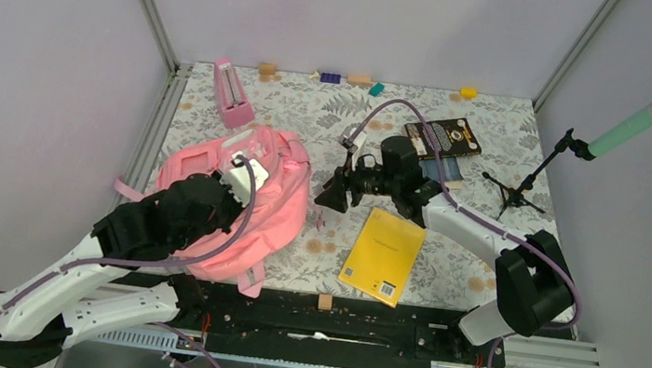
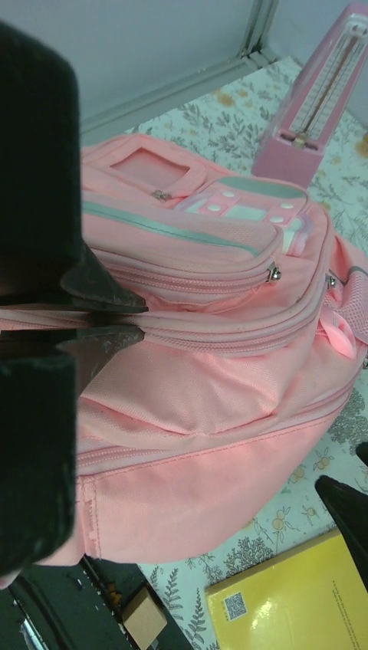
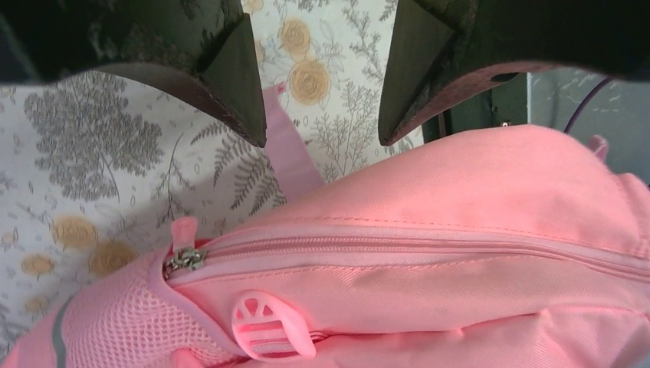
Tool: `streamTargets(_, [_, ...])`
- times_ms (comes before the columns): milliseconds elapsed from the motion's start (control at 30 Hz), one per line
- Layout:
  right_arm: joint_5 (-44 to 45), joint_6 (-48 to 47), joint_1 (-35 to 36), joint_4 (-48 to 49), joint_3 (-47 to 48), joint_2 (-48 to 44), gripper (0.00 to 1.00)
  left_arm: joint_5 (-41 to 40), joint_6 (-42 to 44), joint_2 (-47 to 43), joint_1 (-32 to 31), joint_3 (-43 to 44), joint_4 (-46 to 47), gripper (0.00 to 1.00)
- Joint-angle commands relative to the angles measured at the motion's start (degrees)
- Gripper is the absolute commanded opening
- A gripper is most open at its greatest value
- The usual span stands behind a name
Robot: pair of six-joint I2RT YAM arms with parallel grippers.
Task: Pack the student bag
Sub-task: Unzip the student bag at the center of the board.
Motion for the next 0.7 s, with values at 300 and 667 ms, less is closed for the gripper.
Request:
streamTargets(300, [0.9,-2.3,0.0,11.2,6.0,10.5,0.61,-4.6,4.7,0.0,0.2,8.2,5.0,0.00])
streamTargets(667, [-0.9,-12.3,0.0,11.0,11.8,16.8,0.62,-4.0,4.9,-0.6,0.3,8.3,4.5,0.00])
